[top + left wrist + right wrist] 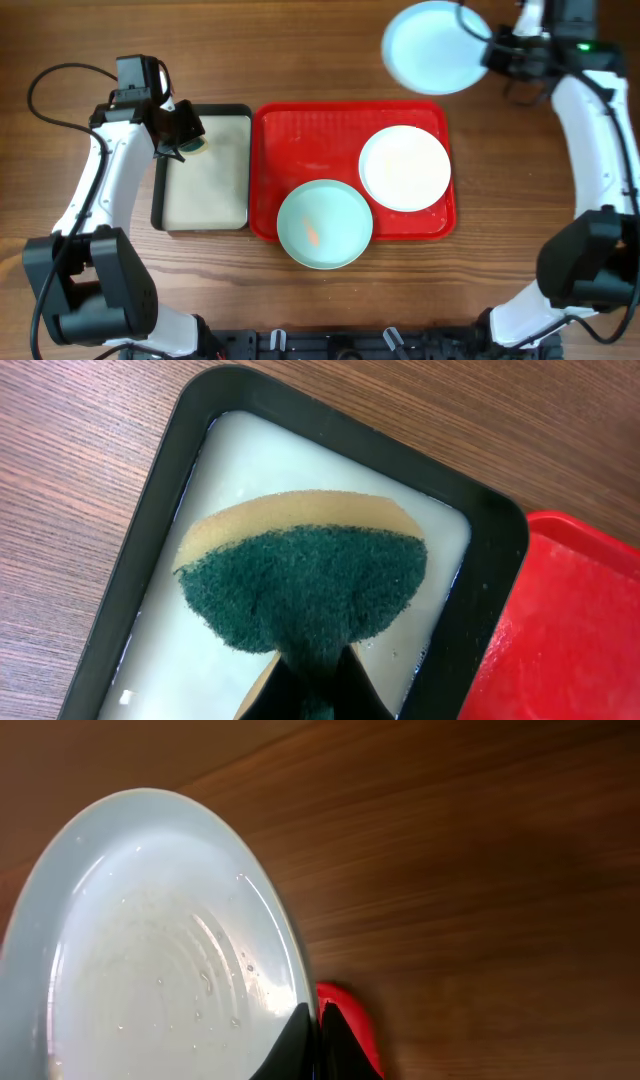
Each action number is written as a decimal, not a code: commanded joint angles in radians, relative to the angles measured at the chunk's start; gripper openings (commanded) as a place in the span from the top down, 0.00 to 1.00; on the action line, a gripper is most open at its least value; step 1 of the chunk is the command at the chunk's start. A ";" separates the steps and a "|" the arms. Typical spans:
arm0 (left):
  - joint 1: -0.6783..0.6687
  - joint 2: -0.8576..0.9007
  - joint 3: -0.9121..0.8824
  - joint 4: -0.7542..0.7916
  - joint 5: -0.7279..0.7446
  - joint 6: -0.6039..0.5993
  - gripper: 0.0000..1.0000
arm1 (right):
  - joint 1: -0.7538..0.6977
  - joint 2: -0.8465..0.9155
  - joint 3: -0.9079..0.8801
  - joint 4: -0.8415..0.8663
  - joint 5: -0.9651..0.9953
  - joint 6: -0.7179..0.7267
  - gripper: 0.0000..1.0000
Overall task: Clean dirty plates on tray and stack at the side
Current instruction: 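Lift the blue plate with the right gripper and carry it right, then set the blue plate on the table at the right and release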
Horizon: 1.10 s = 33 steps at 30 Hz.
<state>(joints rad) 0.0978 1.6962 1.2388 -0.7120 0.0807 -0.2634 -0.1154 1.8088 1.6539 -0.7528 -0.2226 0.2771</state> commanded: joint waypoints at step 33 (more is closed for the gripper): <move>-0.024 -0.004 0.005 0.008 0.023 0.022 0.96 | -0.169 0.266 0.006 0.041 0.251 0.033 0.96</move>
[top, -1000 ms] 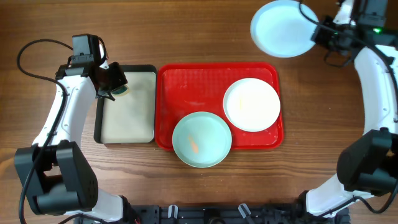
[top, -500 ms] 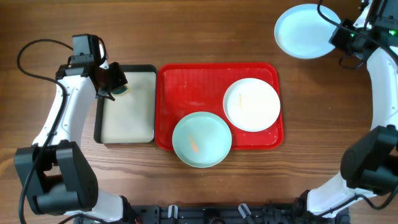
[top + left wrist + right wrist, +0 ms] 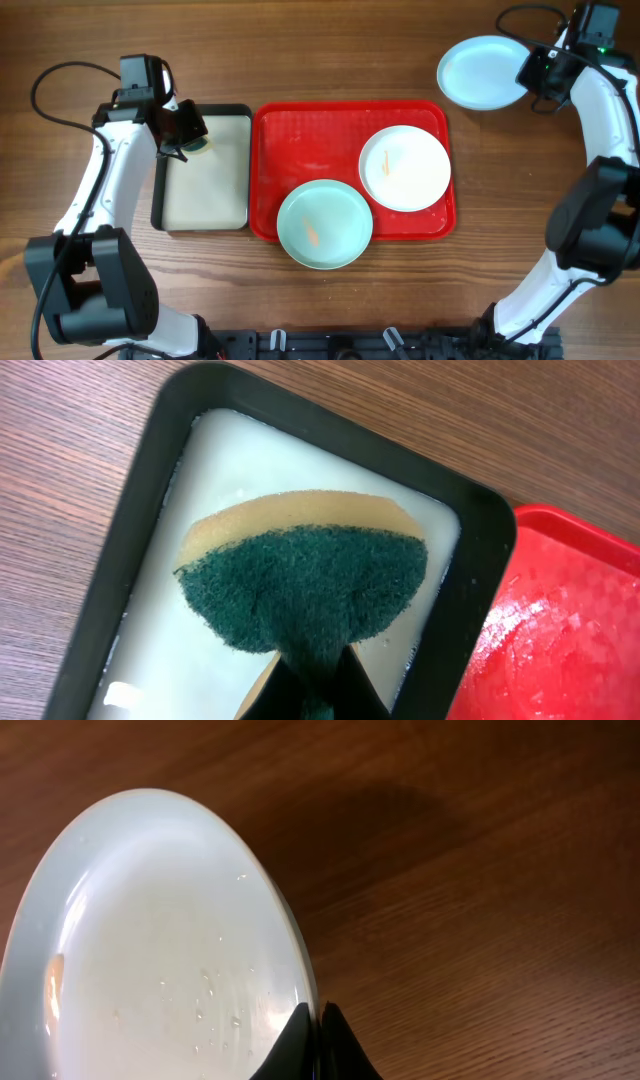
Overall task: Clean dirty plates on tray and stack at the side
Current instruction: 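Set the blue plate on the table at the right and release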
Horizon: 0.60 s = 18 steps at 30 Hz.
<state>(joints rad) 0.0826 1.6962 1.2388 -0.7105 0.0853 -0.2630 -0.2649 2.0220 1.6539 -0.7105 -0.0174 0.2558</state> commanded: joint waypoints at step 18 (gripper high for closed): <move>-0.009 -0.004 0.005 0.007 0.019 0.021 0.96 | -0.058 0.011 0.051 -0.185 -0.143 -0.126 0.49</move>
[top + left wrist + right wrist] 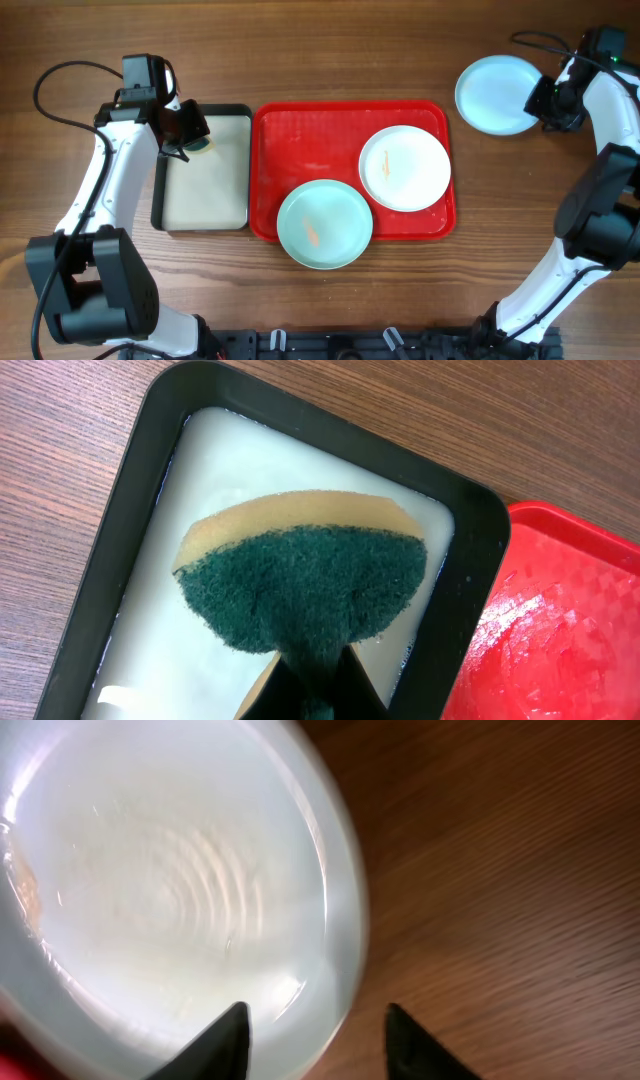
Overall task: Clean dirty plates on tray and stack at the side
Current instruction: 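Set the blue plate on the table at the right and release, then move the right gripper to the light-green plate and grasp its rim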
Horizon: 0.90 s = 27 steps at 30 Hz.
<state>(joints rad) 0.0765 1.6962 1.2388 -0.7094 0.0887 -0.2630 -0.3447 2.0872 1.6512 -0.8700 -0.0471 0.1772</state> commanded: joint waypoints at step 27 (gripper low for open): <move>-0.003 -0.004 0.005 0.010 0.015 0.025 0.96 | 0.695 -0.212 -0.157 -0.259 -0.134 0.085 0.46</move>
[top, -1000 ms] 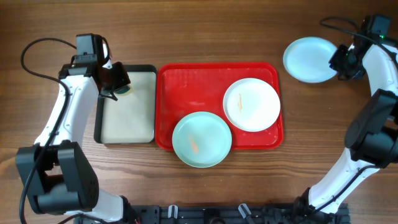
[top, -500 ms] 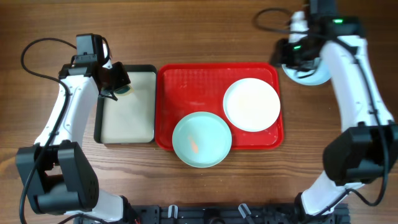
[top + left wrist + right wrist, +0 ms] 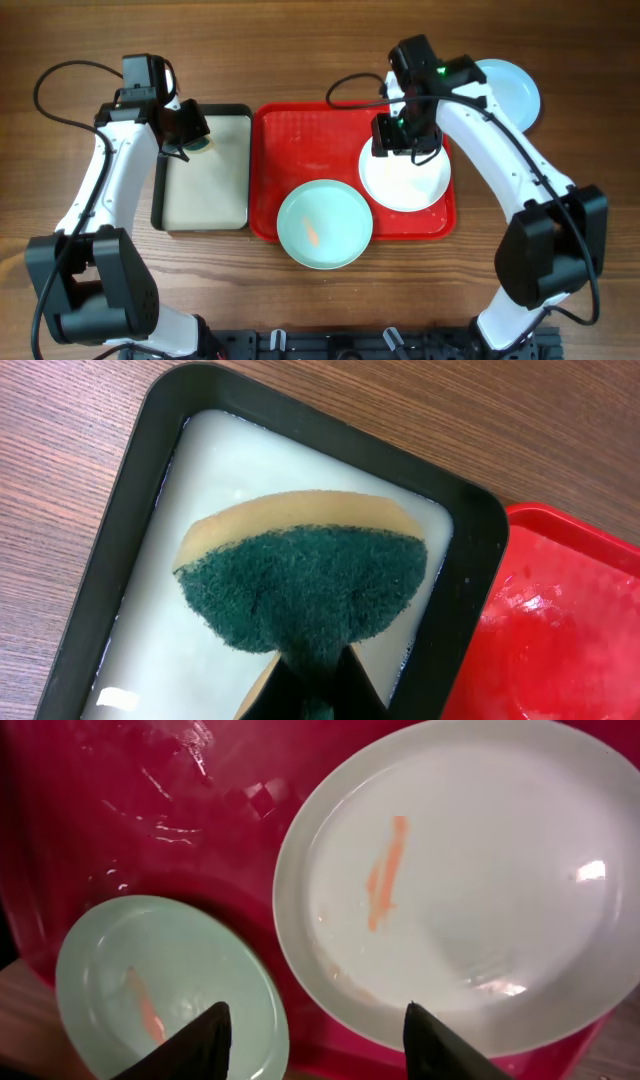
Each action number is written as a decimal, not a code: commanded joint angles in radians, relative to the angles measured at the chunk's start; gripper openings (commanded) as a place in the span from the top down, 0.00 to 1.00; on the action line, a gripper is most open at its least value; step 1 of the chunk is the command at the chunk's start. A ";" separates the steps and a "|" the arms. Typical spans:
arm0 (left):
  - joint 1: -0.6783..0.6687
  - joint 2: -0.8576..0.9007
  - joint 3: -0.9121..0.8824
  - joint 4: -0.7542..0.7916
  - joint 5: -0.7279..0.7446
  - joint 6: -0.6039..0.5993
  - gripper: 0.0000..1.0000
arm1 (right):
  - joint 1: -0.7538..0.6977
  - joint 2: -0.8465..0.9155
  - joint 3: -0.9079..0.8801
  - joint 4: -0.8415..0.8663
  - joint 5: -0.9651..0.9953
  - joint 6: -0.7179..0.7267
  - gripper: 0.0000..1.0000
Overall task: Clean dirty plates on tray and stack at the side
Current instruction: 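Move the right gripper to the light-green plate and grasp its rim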
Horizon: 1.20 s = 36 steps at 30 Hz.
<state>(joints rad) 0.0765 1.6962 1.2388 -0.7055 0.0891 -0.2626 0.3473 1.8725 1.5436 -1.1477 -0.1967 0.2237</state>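
My right gripper hangs open above the left edge of a white plate that bears an orange streak. This white plate lies on the right of the red tray. At the tray's front edge lies a pale green plate, also streaked orange; it shows as the green plate under my left finger. A pale blue plate rests on the table at the back right. My left gripper is shut on a green and tan sponge above the black tub.
The black tub holds milky soapy water and stands against the red tray's left side. Wet patches glisten on the tray floor. Wooden tabletop surrounds both.
My right gripper, open beside the pale blue plate at the back right, is now over the white plate on the tray, still open. The left gripper and sponge have not moved.
My right gripper held the pale blue plate in the air behind the tray, then farther right, still shut on it. Then it stood open with the plate lying on the table. Now it is back over the tray. The left held the sponge over the tub throughout.
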 commanded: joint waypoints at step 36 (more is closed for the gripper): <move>-0.003 -0.004 0.005 0.006 0.015 0.024 0.96 | 0.212 0.002 -0.149 -0.114 0.088 0.122 0.60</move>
<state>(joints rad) 0.0765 1.6962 1.2388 -0.7029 0.0887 -0.2626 0.5541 1.8725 1.4075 -1.2533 -0.1364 0.3195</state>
